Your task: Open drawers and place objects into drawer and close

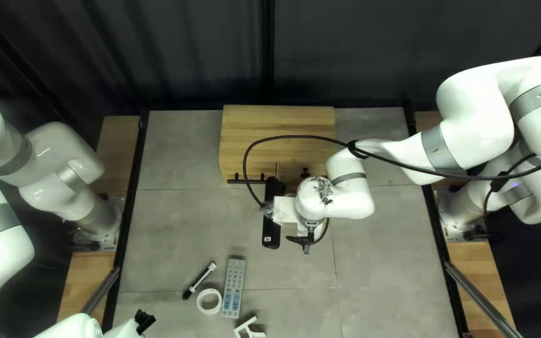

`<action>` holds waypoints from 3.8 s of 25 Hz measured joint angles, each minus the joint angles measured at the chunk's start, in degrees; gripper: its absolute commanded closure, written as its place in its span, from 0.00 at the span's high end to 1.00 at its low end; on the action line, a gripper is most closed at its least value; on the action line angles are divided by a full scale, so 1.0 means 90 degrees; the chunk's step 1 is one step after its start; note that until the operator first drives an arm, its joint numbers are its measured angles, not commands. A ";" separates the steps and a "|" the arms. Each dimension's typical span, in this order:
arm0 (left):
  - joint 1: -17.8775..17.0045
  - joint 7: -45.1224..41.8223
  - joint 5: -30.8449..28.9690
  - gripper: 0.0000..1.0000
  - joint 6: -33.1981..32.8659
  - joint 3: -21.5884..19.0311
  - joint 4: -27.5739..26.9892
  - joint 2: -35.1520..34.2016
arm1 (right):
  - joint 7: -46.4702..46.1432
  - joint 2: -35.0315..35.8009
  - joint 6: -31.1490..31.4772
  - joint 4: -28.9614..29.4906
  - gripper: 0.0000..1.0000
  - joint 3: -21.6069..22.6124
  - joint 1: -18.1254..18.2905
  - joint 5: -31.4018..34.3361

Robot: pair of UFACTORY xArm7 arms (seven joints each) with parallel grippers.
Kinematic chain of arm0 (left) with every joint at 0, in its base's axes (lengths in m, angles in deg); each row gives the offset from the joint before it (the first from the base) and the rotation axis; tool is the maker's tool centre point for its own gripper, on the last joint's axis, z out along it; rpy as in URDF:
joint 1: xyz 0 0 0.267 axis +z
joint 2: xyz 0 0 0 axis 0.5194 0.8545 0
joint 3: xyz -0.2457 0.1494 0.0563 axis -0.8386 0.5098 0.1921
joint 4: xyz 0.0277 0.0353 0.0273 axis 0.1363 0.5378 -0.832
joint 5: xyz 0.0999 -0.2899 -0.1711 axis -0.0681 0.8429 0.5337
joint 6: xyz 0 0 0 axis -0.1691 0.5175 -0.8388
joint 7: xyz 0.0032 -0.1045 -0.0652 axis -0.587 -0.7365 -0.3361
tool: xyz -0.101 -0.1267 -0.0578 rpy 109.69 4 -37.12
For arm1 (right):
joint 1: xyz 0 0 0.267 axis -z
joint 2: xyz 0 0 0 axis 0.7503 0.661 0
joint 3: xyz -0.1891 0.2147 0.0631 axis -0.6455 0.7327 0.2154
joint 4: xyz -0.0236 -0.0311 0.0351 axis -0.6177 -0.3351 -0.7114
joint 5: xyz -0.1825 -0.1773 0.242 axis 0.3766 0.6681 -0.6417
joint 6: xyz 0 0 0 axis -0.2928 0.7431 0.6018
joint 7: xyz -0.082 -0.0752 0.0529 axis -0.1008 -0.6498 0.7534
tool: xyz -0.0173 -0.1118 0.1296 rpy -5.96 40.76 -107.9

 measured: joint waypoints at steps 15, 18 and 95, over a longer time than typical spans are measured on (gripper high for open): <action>0.0000 0.0000 0.0000 1.00 0.0000 0.0000 0.0000 0.0000 | -0.0061 -0.0060 0.0119 0.0145 1.00 0.0092 -0.0048 -0.0070; 0.0000 0.0000 0.0000 1.00 0.0000 0.0000 0.0000 0.0000 | -0.0061 -0.0070 0.0139 0.0162 1.00 0.0104 -0.0059 -0.0073; 0.0000 0.0000 0.0000 1.00 0.0000 0.0000 0.0000 0.0000 | 0.0304 -0.0633 0.0592 0.0083 1.00 -0.0057 -0.0251 0.0607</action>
